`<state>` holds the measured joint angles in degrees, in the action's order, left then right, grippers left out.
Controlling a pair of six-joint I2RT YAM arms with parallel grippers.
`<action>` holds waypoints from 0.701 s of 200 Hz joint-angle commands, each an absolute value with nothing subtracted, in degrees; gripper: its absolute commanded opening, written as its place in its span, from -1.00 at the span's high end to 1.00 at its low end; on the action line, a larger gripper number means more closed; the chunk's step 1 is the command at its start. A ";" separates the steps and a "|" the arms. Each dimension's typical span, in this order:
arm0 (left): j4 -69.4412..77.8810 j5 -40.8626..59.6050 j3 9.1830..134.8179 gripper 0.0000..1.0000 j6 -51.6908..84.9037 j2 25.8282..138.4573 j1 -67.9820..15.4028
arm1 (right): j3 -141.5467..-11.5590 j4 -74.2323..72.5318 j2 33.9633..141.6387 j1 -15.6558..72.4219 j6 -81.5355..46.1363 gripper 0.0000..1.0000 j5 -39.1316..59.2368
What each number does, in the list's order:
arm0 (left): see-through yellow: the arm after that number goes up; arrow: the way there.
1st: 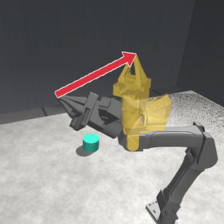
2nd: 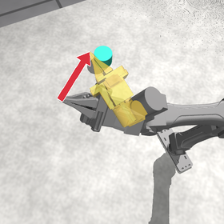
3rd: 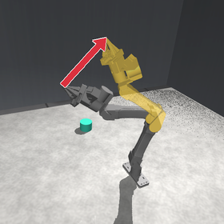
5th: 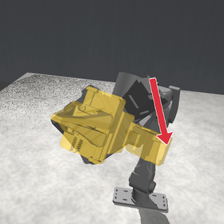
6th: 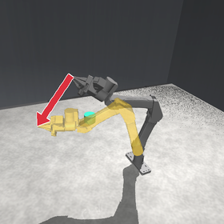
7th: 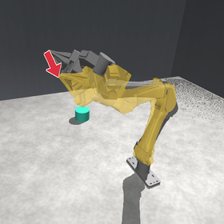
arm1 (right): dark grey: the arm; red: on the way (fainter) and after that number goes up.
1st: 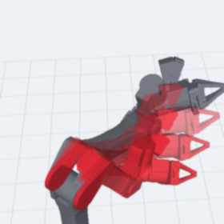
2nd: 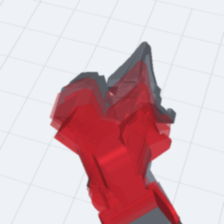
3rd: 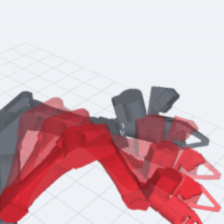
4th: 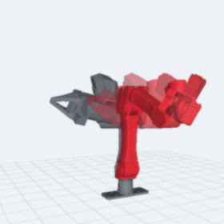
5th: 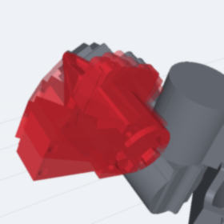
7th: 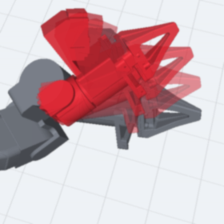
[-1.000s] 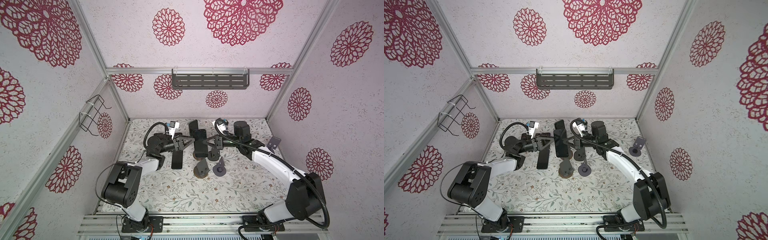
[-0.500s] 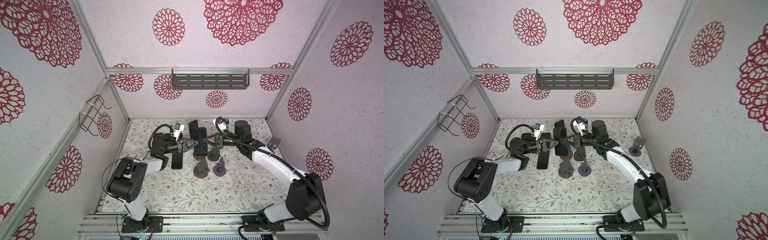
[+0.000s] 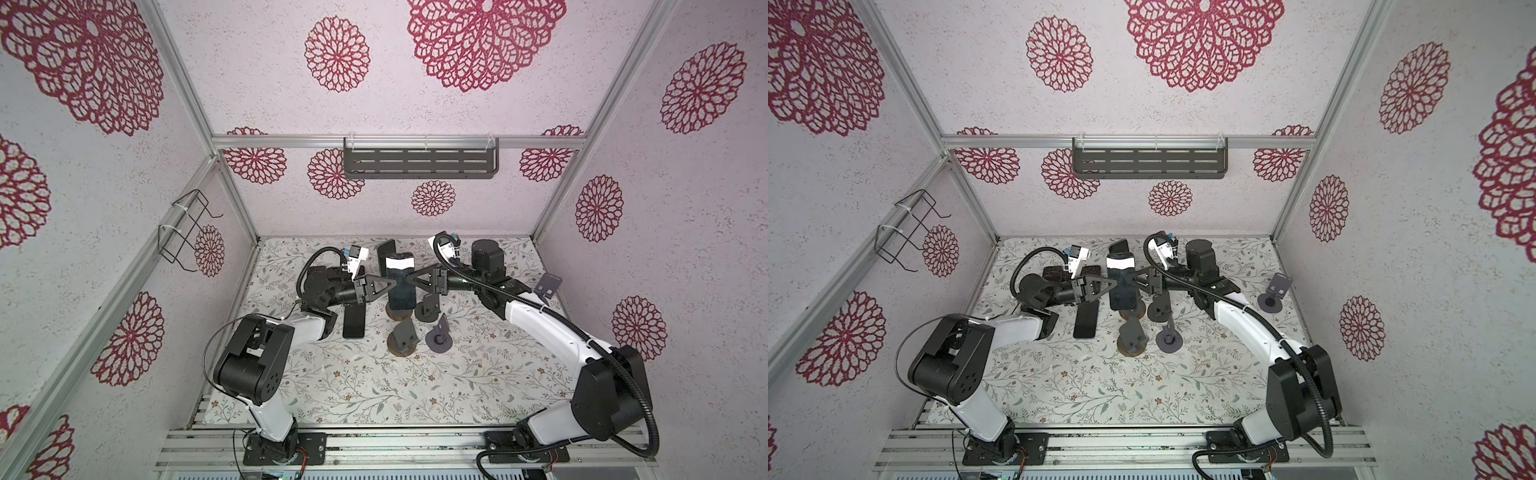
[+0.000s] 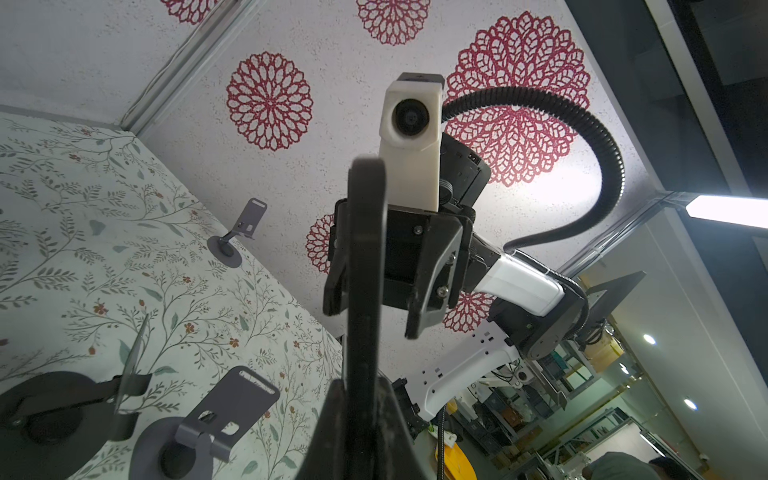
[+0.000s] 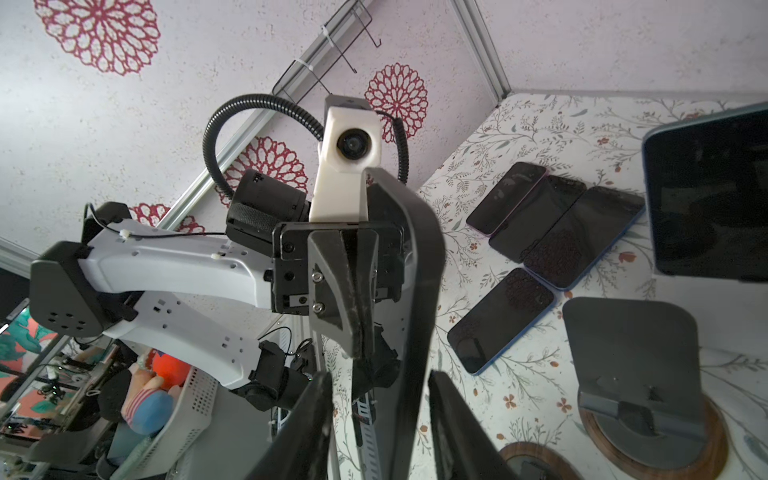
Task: Remove the phone from the phone stand
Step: 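Open the right gripper and withdraw it while the left gripper carries the phone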
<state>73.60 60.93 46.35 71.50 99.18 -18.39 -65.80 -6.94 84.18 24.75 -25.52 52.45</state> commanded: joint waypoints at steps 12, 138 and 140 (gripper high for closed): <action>70.00 59.41 48.15 1.00 70.88 97.71 -15.51 | -67.50 -6.06 82.03 22.72 -24.37 -0.32 51.20; -50.98 47.15 75.11 1.00 11.84 88.28 -1.58 | -61.30 11.09 70.25 19.73 -13.18 -0.40 35.99; -51.92 46.75 75.34 1.00 11.38 88.49 -1.41 | -61.12 11.30 70.06 19.70 -13.07 -0.40 35.78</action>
